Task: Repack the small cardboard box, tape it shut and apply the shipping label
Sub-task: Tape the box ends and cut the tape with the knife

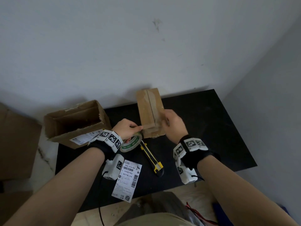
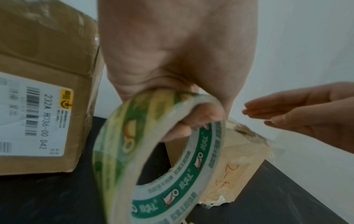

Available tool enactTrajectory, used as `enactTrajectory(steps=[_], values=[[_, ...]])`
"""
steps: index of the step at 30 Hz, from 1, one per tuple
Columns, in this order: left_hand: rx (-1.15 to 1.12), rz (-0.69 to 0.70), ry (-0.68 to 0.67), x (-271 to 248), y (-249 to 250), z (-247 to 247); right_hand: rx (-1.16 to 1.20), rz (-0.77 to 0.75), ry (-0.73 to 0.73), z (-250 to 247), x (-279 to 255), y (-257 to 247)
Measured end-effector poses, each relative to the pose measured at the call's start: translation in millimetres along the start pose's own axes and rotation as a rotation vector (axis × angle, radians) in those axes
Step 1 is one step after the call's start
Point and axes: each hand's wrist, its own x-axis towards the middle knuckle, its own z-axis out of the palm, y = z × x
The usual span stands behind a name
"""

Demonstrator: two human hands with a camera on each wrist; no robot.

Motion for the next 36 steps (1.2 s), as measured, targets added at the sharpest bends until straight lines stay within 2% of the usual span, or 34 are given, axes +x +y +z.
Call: enactTrajectory(steps=[3, 6, 10, 15, 19, 24, 30, 32, 36], values=[[-0.023, 0.015, -0.033, -3, -1, -3, -0.234, -0.230, -0.216, 21, -9, -12], [-0.057, 0.047, -0.076, -7, -4, -9, -0.438, -0.350, -0.315, 32, -12, -12], [-0.173, -0.017, -0.139, -11, -12, -20, -0.608, -0.354, -0.340, 36, -15, -7], [-0.149, 0.040, -0.186, -12, -20, -28, -0.650, -0.355, -0.360, 38, -15, -4], [-0.065, 0.033, -0.197, -5, -24, -25, -0.622, -0.341, -0.342, 39, -15, -4], [0.107, 0.053, -0.115, -2, -27, -21, -0.581, -0.314, -0.317, 38, -13, -8], [0.003, 0.095, -0.137, -7, -22, -20, -0.547, -0.232, -0.263, 31, -13, -18], [-0.026, 0.093, -0.151, -9, -23, -19, -0.576, -0.268, -0.181, 29, -16, -20], [-0.003, 0.127, -0.162, -10, -25, -18, -0.555, -0.436, 0.085, 38, -34, -21]])
